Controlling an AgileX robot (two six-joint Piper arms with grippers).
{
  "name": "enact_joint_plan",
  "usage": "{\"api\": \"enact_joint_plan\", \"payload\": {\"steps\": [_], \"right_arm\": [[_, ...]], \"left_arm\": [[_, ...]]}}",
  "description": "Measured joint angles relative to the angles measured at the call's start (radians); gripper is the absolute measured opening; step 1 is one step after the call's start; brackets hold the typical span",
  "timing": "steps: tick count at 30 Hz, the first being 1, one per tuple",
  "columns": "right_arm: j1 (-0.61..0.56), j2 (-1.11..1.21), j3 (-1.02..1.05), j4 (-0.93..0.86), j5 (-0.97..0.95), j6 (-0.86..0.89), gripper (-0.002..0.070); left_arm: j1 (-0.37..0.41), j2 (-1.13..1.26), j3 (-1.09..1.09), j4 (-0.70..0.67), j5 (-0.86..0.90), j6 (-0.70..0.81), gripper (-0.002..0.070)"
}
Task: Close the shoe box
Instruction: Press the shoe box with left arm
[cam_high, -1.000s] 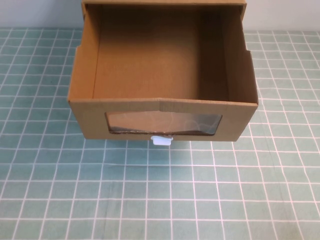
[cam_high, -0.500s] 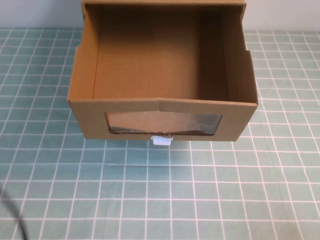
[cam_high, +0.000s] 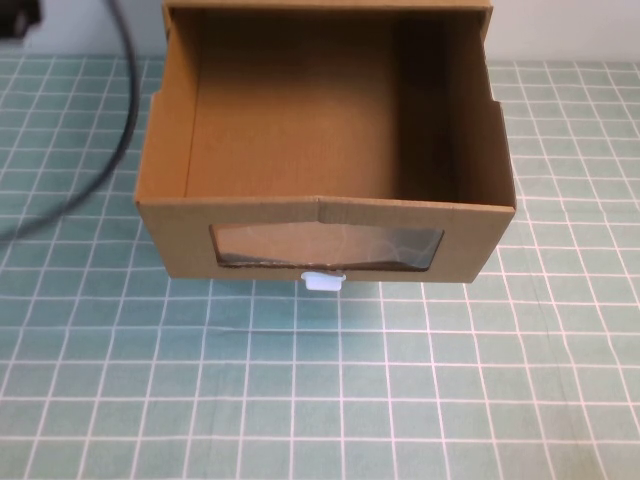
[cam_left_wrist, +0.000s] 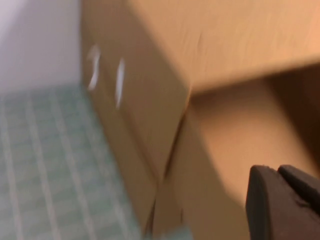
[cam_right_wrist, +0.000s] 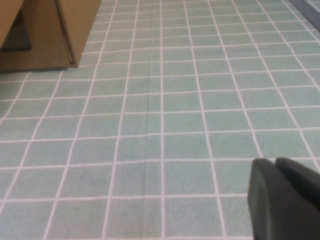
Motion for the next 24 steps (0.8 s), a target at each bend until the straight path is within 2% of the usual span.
{"api": "enact_joint_plan", "payload": {"steps": [6, 11, 17, 24], "right_arm": [[0.000, 0.000, 0.000, 0.000, 0.000, 0.000, -0.0013], [0.000, 0.000, 0.000, 0.000, 0.000, 0.000, -0.0013], [0.000, 0.000, 0.000, 0.000, 0.000, 0.000, -0.0013], [0.000, 0.000, 0.000, 0.000, 0.000, 0.000, -0.0013]], "left_arm": [[-0.011, 0.216, -0.180, -0.171, -0.039, 0.198, -0.0005], [-0.084, 0.358, -0.284, -0.212, -0.072, 0.276, -0.0005], [-0.153, 0.494, -0.381, -0.223, -0.093, 0.301, -0.0005], [-0.164, 0.573, -0.417, -0.227, -0.099, 0.303, -0.0005]]}}
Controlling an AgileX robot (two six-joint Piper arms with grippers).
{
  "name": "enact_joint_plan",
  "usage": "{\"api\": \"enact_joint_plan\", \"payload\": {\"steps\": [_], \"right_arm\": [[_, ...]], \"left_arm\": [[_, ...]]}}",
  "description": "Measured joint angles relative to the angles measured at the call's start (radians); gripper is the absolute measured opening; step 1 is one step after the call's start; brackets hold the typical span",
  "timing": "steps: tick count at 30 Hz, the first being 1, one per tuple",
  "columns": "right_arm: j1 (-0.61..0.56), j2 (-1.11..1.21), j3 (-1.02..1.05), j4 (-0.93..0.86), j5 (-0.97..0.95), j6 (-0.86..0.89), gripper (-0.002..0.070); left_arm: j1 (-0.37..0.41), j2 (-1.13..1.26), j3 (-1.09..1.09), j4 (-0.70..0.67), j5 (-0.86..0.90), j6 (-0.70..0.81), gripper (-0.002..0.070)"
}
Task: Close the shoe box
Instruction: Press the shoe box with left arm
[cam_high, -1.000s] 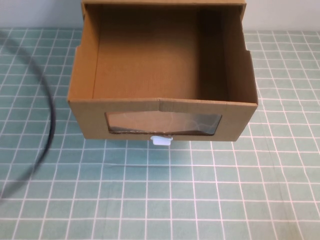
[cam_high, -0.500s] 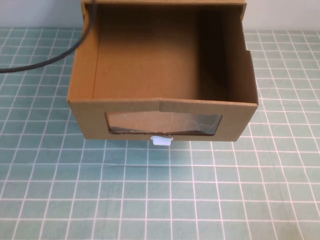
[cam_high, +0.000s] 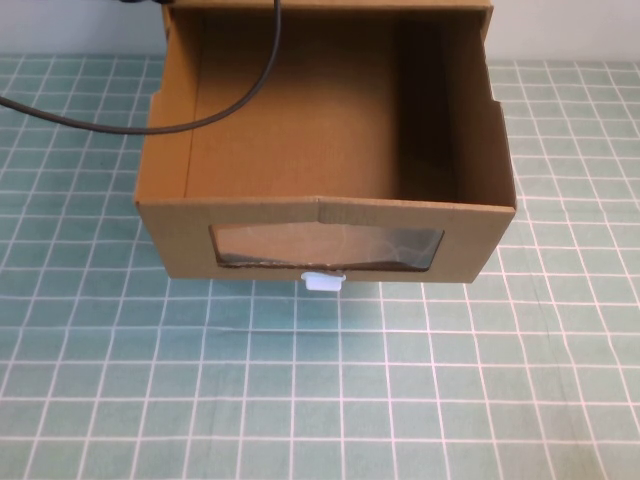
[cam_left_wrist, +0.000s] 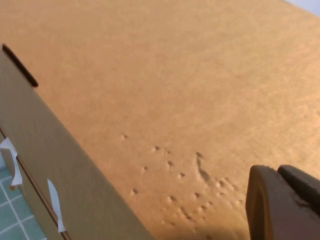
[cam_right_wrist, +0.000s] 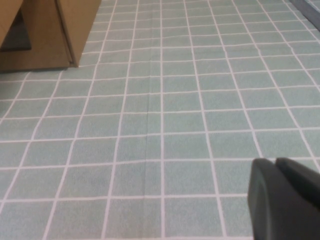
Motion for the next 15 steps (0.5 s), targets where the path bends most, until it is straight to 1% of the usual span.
{"api": "enact_joint_plan", "payload": {"steps": [6, 8, 12, 15], "right_arm": [[0.000, 0.000, 0.000, 0.007, -0.027, 0.000, -0.0013], [0.000, 0.000, 0.000, 0.057, -0.076, 0.000, -0.0013], [0.000, 0.000, 0.000, 0.286, -0.197, 0.000, -0.0013], [0.000, 0.000, 0.000, 0.498, -0.288, 0.000, -0.0013]], "left_arm": [[-0.001, 0.016, -0.004, 0.000, 0.008, 0.002, -0.0005], [-0.001, 0.016, -0.004, 0.005, 0.016, 0.002, -0.0005], [-0.001, 0.016, -0.004, 0.022, 0.020, 0.002, -0.0005], [-0.001, 0.016, -0.005, 0.026, 0.024, 0.002, -0.0005]]}}
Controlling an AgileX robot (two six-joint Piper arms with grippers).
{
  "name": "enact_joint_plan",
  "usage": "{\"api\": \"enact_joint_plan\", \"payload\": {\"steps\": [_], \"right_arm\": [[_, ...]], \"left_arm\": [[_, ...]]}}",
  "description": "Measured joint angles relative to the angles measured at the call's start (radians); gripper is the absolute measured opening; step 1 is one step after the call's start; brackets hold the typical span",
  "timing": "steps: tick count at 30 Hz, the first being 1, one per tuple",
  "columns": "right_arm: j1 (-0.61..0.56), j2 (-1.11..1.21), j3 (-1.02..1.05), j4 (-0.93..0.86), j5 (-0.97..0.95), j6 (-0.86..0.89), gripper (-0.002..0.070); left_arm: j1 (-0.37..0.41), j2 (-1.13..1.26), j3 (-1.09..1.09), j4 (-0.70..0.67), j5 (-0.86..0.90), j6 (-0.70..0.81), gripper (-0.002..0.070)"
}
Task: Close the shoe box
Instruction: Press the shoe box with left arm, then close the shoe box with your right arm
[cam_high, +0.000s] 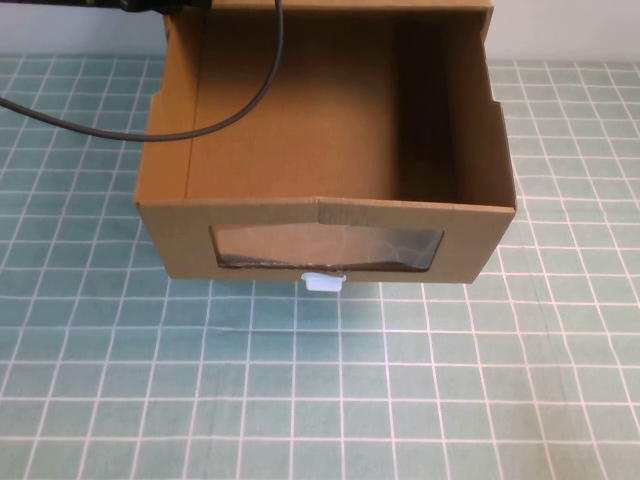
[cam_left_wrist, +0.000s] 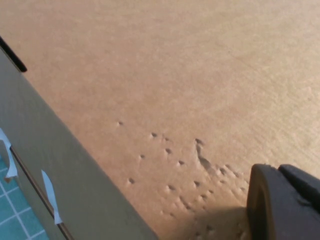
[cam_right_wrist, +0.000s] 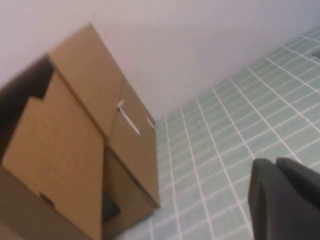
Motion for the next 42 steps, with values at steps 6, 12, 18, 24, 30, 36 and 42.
{"api": "enact_joint_plan", "payload": {"steps": [6, 12, 18, 24, 30, 36, 42], "right_arm": [[0.000, 0.000, 0.000, 0.189, -0.070, 0.000, -0.0013], [0.000, 0.052, -0.186, 0.192, 0.259, 0.000, -0.0012], [0.000, 0.349, -0.506, 0.024, 0.706, -0.005, -0.0013], [0.000, 0.643, -0.721, -0.014, 0.943, -0.123, -0.0012], [0.004, 0.883, -0.844, 0.036, 0.991, -0.221, -0.0011], [0.202, 1.025, -0.946, 0.029, 0.923, -0.209, -0.0011], [0.525, 1.134, -1.010, -0.085, 0.710, -0.088, -0.0011]], "left_arm": [[0.000, 0.000, 0.000, 0.000, 0.001, -0.004, -0.0005], [0.000, 0.000, 0.000, 0.000, 0.002, -0.006, -0.0005], [0.000, 0.000, -0.002, 0.003, 0.009, -0.008, -0.0005], [0.000, 0.000, -0.002, 0.003, 0.013, -0.010, -0.0005], [0.000, 0.000, -0.002, 0.004, 0.013, -0.010, -0.0005], [0.000, 0.000, -0.002, 0.004, 0.013, -0.010, -0.0005], [0.000, 0.000, -0.004, 0.004, 0.013, -0.010, -0.0005]]}}
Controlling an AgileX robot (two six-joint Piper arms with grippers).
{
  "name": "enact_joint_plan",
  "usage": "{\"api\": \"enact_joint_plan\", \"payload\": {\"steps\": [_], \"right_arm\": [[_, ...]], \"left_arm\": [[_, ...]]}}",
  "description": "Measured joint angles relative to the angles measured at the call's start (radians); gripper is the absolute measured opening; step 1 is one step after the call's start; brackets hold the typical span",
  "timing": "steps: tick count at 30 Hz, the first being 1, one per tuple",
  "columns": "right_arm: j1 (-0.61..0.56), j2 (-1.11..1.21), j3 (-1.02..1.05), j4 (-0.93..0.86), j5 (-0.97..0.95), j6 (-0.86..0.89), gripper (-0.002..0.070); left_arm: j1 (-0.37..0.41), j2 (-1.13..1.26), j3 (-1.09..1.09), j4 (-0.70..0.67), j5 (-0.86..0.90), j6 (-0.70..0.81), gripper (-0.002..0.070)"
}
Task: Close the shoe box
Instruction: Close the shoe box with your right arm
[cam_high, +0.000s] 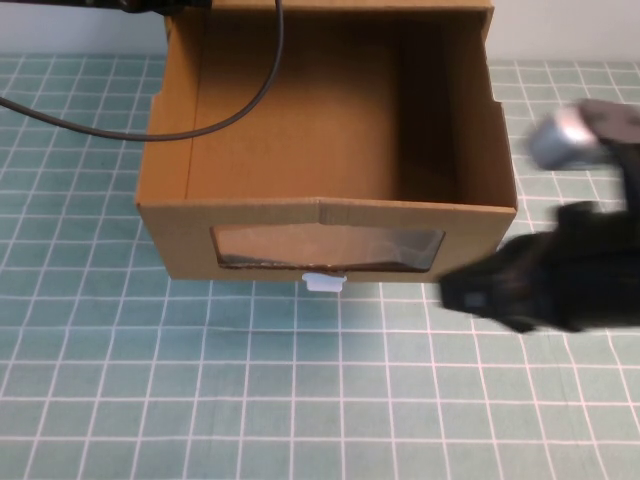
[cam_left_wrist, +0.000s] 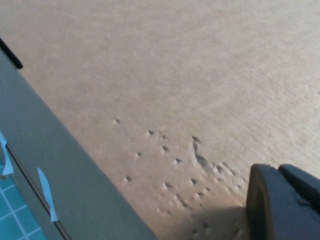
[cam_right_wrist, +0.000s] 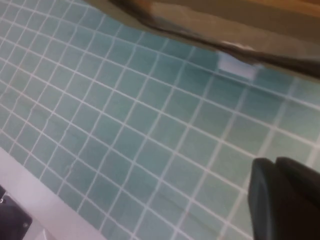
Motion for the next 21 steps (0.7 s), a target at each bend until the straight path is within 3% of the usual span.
{"api": "enact_joint_plan", "payload": {"steps": [5, 21], "right_arm": [[0.113, 0.126, -0.066, -0.039, -0.129, 0.029, -0.0011], [0.121, 0.370, -0.309, -0.120, -0.198, 0.032, -0.0011]], "left_arm": [[0.000, 0.000, 0.000, 0.000, 0.001, 0.000, -0.0005], [0.000, 0.000, -0.001, 0.000, 0.005, 0.000, -0.0005]]}}
